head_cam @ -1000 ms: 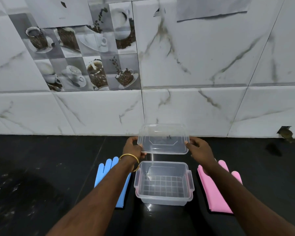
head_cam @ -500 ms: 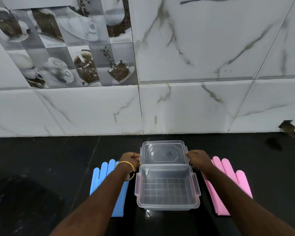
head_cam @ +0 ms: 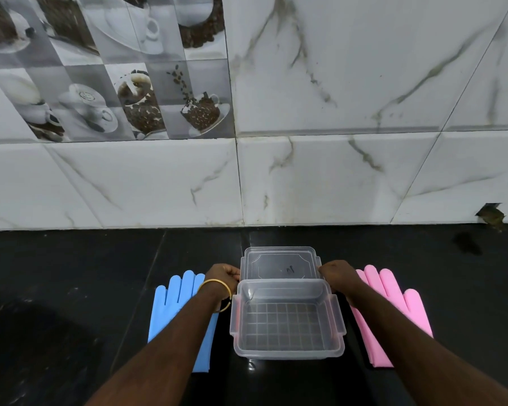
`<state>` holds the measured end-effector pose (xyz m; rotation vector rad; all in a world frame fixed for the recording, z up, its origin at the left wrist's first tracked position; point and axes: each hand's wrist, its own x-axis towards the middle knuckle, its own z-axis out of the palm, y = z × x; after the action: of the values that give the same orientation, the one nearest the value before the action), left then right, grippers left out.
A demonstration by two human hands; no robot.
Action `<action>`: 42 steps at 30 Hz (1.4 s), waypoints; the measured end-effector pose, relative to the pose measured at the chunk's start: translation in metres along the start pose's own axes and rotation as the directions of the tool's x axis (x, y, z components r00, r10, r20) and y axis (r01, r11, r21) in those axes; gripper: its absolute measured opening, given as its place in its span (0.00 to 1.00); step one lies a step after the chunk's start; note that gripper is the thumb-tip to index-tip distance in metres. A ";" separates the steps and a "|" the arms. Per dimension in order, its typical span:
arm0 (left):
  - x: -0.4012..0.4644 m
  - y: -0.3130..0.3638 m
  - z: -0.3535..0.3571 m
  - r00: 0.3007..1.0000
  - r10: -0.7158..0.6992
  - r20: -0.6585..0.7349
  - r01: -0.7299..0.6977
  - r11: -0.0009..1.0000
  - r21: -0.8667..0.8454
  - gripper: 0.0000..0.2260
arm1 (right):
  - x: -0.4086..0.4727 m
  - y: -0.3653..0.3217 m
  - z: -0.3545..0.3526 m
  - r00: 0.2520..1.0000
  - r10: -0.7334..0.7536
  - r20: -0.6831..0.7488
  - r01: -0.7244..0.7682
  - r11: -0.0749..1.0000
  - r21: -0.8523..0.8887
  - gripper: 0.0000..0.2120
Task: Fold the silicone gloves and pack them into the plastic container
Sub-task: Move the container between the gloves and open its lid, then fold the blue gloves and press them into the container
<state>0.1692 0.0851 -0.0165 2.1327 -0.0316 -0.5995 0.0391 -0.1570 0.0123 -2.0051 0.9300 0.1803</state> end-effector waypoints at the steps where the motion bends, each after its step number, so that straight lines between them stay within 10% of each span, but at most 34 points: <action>1: -0.001 0.001 -0.002 1.000 0.007 0.015 -0.007 1.000 0.008 0.11 | -0.001 -0.003 -0.001 1.000 -0.003 0.006 0.003 0.999 -0.033 0.13; 17: -0.035 -0.003 -0.079 0.978 0.107 -0.178 -0.114 0.993 -0.028 0.14 | -0.058 -0.077 0.014 0.941 -0.279 -0.193 0.220 0.935 -0.279 0.31; 28: -0.079 -0.086 -0.135 0.944 0.066 -0.322 0.001 0.979 0.204 0.11 | -0.111 -0.145 0.109 0.853 -0.512 -0.103 0.473 0.841 -0.264 0.23; 34: -0.099 -0.125 -0.118 0.962 -0.097 -0.254 0.133 0.983 0.128 0.30 | -0.124 -0.164 0.151 0.839 -0.541 -0.047 0.512 0.817 -0.266 0.27; 42: -0.092 -0.114 -0.128 0.968 -0.216 -0.127 0.221 0.975 0.029 0.23 | -0.130 -0.164 0.160 0.852 -0.523 -0.012 0.500 0.822 -0.271 0.31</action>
<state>0.1207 0.2737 -0.0059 2.2277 0.2648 -0.5980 0.0915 0.0902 0.0859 -2.4501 0.3951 -0.0944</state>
